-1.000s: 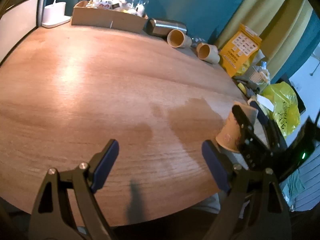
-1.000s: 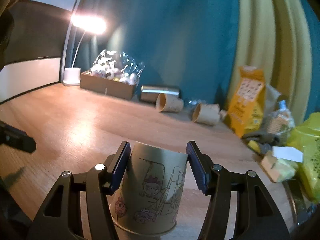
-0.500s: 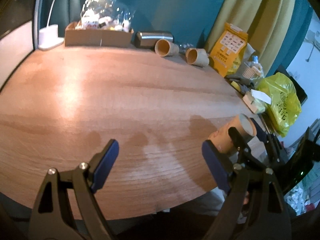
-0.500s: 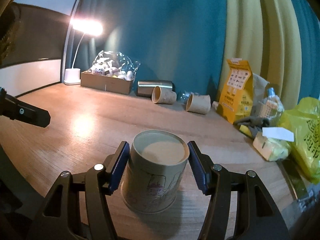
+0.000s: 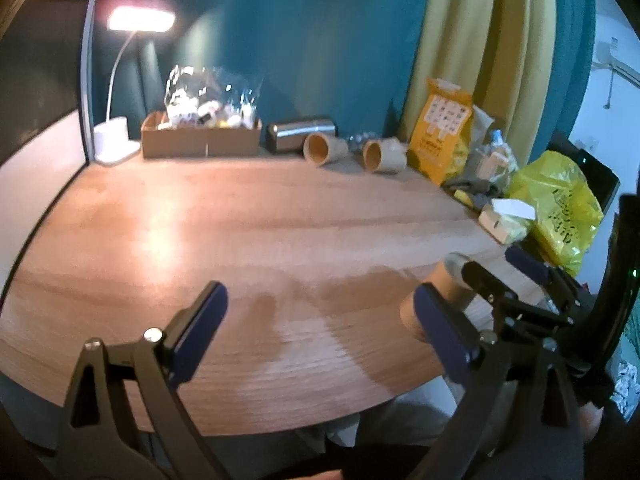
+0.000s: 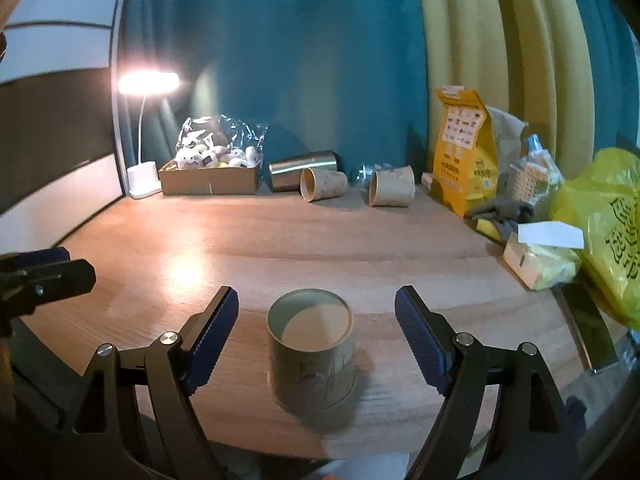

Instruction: Flip cup upside down

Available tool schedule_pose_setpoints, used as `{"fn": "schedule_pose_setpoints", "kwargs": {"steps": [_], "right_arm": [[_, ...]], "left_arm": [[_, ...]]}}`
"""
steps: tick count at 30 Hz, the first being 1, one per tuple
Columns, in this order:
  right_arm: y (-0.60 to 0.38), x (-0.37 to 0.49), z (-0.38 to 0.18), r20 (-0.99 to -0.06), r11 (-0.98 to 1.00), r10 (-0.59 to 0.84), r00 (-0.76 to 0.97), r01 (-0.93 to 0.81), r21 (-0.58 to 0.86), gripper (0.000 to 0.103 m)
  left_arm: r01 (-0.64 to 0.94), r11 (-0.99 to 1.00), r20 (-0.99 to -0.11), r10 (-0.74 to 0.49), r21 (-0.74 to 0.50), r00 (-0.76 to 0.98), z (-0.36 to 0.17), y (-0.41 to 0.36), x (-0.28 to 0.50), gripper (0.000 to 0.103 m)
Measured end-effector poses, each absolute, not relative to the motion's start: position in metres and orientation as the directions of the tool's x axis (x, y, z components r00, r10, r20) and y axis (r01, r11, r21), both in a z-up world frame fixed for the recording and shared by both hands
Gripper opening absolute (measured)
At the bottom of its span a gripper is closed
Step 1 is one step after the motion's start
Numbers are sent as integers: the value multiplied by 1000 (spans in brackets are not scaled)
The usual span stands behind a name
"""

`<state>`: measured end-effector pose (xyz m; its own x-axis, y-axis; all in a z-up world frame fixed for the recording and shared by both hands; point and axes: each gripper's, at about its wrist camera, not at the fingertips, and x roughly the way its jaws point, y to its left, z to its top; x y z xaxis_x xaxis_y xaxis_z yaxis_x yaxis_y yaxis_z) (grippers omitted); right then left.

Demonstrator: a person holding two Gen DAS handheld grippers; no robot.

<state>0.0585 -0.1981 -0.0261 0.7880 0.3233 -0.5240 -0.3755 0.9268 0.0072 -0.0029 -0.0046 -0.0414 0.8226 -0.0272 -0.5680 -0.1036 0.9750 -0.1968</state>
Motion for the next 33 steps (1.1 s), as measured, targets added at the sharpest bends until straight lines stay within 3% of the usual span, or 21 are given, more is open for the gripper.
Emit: {"fn": "schedule_pose_setpoints", "kwargs": {"steps": [11,33], "right_arm": [[-208,31,2,-508,932,326,797,-361,31,83],[-218,1,16,-486,930,348,802,-362,67,83]], "left_arm": [[-103,986,-473,28,-134,880,-11,-21,-35,95],[-113,988,-394,64,-103,917,9,-37,-76,101]]}}
